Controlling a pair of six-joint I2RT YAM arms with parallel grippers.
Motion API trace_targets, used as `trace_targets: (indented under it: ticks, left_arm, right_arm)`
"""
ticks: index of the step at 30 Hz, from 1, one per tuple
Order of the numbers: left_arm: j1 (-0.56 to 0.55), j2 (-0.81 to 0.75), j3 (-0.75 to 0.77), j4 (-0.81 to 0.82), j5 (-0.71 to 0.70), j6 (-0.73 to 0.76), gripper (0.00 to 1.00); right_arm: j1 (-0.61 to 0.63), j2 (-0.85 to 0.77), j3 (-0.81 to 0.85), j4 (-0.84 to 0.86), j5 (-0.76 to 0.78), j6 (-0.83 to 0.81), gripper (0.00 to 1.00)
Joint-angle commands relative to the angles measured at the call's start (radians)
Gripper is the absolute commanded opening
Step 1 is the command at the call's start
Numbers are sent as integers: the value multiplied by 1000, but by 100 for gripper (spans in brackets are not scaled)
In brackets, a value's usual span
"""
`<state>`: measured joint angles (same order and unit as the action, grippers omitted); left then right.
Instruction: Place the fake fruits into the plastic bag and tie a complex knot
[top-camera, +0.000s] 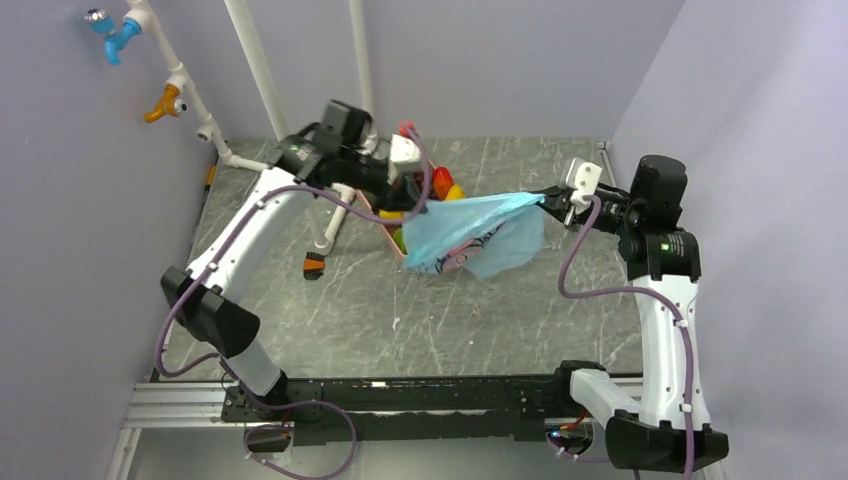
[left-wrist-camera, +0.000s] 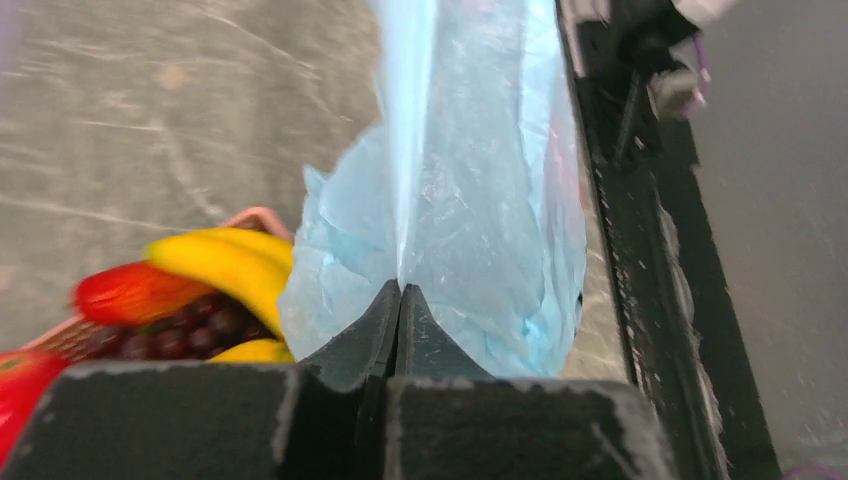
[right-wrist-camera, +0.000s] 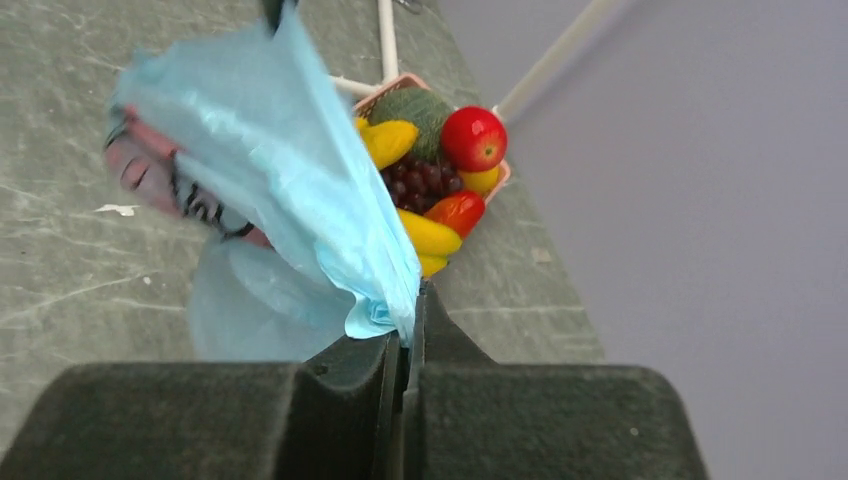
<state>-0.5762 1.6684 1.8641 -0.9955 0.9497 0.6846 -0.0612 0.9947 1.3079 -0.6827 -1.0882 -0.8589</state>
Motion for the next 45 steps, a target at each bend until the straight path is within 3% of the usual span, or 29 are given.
trace_targets:
  ticks: [1,6,11,12,15,16,21,23,25,30,31,33,35,37,39,40,42,43,45]
  left_arm:
    - [188,-122,-16,120,58,-172,0]
    - [270,-191,-79,286,-38,-254,0]
    - [222,-204,-93,440,-107,-394,0]
    - [204,-186,-70,389,-73,-374,7]
    - [153,-128,-30,205,22,-270,87]
    - [133,-135,-60,198,18,-258,98]
    - [-51,-304,-408,494,-200,-174,99]
    - [-134,-331,-512,671,-326,-192,99]
    - [-186,-290,-512,753,-429,-192,99]
    - [-213,-169,-391,842,-654,-281,97]
    - [-212,-160,-363,826,-654,-286,85]
    - [-204,-169,-349,810,-619,-304,44]
    - [-164,-205,-363,817,-491,-361,3]
    - [-102,-229,-348,802,-368,-445,0]
    - [-49,-218,-292,744,-263,-503,0]
    - [-33,-201,-254,696,-221,-513,0]
    - [-41,-141,-142,569,-167,-501,0]
    - [-56,-105,-82,496,-145,-493,0]
    - [-86,-38,23,387,-144,-467,0]
  right_arm:
    - [-128,17,38,0,9,7,0]
    - [-251,83,66,-93,-38,-14,0]
    - [-260,144,126,-238,-135,-58,0]
    - [-257,145,132,-222,-145,-17,0]
    - [-258,147,126,-26,-117,258,0]
    - [-258,154,142,-2,-107,318,0]
    - [-258,209,197,115,-109,719,0]
    - [-258,211,170,170,-141,838,0]
    - [-258,203,134,224,-178,922,0]
    - [-264,218,167,65,-231,799,0]
    - [-272,232,183,13,-229,761,0]
    - [-310,263,221,-107,-240,687,0]
    - [-344,303,263,-264,-211,544,0]
    - [-363,342,304,-450,-128,265,0]
    - [-375,368,301,-514,-25,162,0]
    - [-377,376,304,-530,7,131,16]
    - [-374,378,361,-583,-12,61,66]
    - [-368,367,391,-566,-40,74,86]
    - [-327,311,422,-402,-72,184,94]
